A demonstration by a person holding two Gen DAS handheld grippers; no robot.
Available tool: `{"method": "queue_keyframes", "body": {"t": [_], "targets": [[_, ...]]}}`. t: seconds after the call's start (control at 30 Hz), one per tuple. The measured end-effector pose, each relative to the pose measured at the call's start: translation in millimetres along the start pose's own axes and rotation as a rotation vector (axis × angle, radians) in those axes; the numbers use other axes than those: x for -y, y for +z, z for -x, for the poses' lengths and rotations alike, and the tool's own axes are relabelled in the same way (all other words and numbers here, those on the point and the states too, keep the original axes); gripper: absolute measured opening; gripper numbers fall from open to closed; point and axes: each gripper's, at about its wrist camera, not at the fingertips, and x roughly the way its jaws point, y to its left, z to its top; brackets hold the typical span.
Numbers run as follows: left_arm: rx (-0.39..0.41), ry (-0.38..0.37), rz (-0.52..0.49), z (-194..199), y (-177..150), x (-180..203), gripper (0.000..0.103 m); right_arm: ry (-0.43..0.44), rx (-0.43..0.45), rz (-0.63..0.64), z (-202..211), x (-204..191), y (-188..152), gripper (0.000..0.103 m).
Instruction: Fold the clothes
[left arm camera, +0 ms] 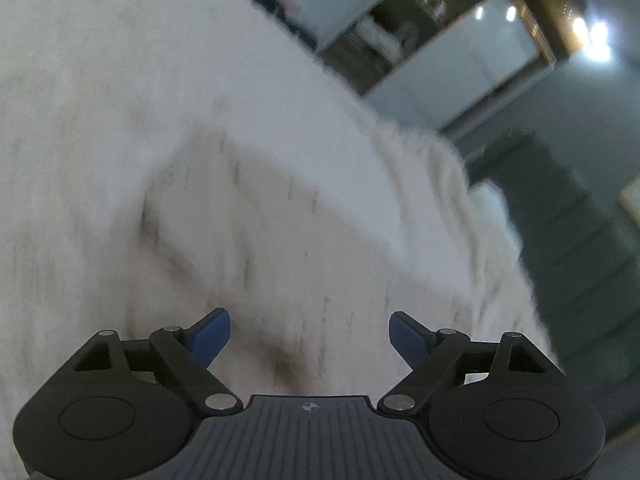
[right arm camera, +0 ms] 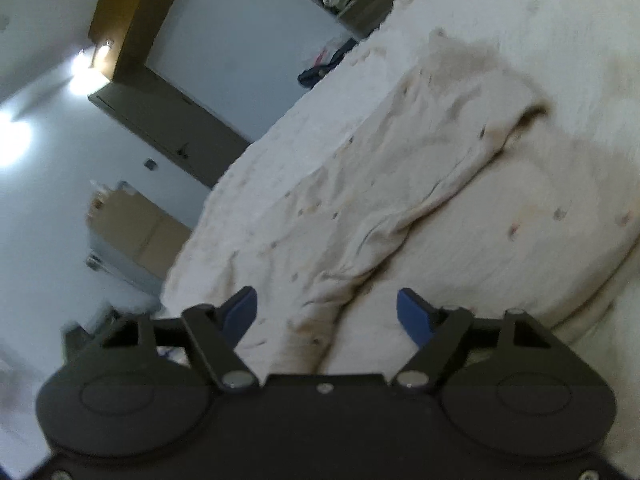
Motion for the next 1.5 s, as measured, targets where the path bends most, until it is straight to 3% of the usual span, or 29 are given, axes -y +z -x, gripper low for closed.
{"method": "queue_keyframes", "body": {"t": [0.13,0.17,0.2,0.23,0.27,0.3,0.33,0.4,0.5,0.53,0.6,0.63,0.7,0.77,0.8,0.83,0.9,0.93,0.97,1.0,1.03,1.17,1.27,1.33,1.37,1.4,1.43,1.5], "targets": [[-0.015,-0.089,0.071,-21,-26,-3,0.081,0.033,-0.074,0.01,-21,-10,-8,0.072],[-0.01,-0.093,0.075,-27,-22,-3,0.073,0.038,-0.084,0.008,-27,-12,-8,0.072],[-0.011,-0.083,0.067,-34,-20,-3,0.066,0.048,-0.097,0.001,-37,-13,-8,0.066],[-0.022,-0.077,0.044,-40,-18,-1,0.046,0.057,-0.11,-0.003,-43,-14,-8,0.061],[-0.03,-0.077,0.032,-41,-17,2,0.032,0.065,-0.124,-0.005,-50,-14,-7,0.047],[-0.04,-0.072,0.015,-41,-17,6,0.027,0.068,-0.134,-0.003,-54,-15,-7,0.035],[-0.045,-0.073,0.003,-37,-14,8,0.019,0.069,-0.137,0.004,-54,-17,-8,0.03],[-0.055,-0.081,-0.023,-27,-9,13,0.015,0.074,-0.156,0.02,-55,-21,-9,0.007],[-0.06,-0.107,-0.055,-11,-15,24,0.011,0.081,-0.173,0.031,-54,-27,-7,0.002],[-0.055,-0.145,-0.036,3,-20,25,0.011,0.107,-0.158,0.028,-47,-31,-2,0.002],[-0.056,-0.264,0.079,19,-25,20,0.011,0.168,-0.118,-0.001,-33,-34,8,0.002],[-0.063,-0.35,0.185,21,-25,12,0.011,0.202,-0.098,-0.028,-26,-33,13,0.002],[-0.071,-0.396,0.248,19,-25,6,0.015,0.247,-0.078,-0.087,-18,-26,19,0.002],[-0.108,-0.298,0.206,9,-27,3,0.044,0.183,-0.121,-0.097,-21,-15,20,0.008],[-0.148,-0.198,0.181,0,-31,-2,0.049,0.114,-0.146,-0.078,-25,-11,17,0.012],[-0.166,-0.162,0.167,-2,-36,-7,0.045,0.062,-0.16,-0.063,-27,-8,15,0.013],[-0.19,-0.132,0.148,1,-44,-17,0.048,-0.028,-0.175,-0.066,-26,0,12,0.015],[-0.179,-0.138,0.144,10,-44,-21,0.057,-0.01,-0.157,-0.065,-22,-2,14,0.02],[-0.166,-0.142,0.141,17,-43,-22,0.068,-0.001,-0.145,-0.055,-19,-3,16,0.034],[-0.135,-0.144,0.129,28,-40,-23,0.073,0.001,-0.123,-0.035,-13,-6,19,0.042],[-0.09,-0.14,0.11,41,-33,-25,0.078,-0.012,-0.083,-0.003,-4,-10,27,0.043],[0.017,-0.101,0.07,62,-9,-34,0.081,-0.065,0.062,-0.067,11,10,52,0.055],[0.038,-0.056,0.117,58,3,-53,0.082,-0.119,0.163,-0.202,10,41,74,0.055],[0.023,0.011,0.13,54,0,-67,0.081,-0.154,0.213,-0.307,-1,65,87,0.054],[0.018,0.031,0.128,47,0,-65,0.08,-0.167,0.22,-0.353,-8,77,92,0.042],[0.011,0.053,0.109,44,-3,-63,0.079,-0.184,0.211,-0.371,-13,84,93,0.015],[0.007,0.059,0.093,50,-7,-63,0.079,-0.204,0.202,-0.383,-16,87,94,0.004],[0.001,0.06,0.066,67,-13,-62,0.08,-0.221,0.178,-0.425,-14,93,89,0.002]]}}
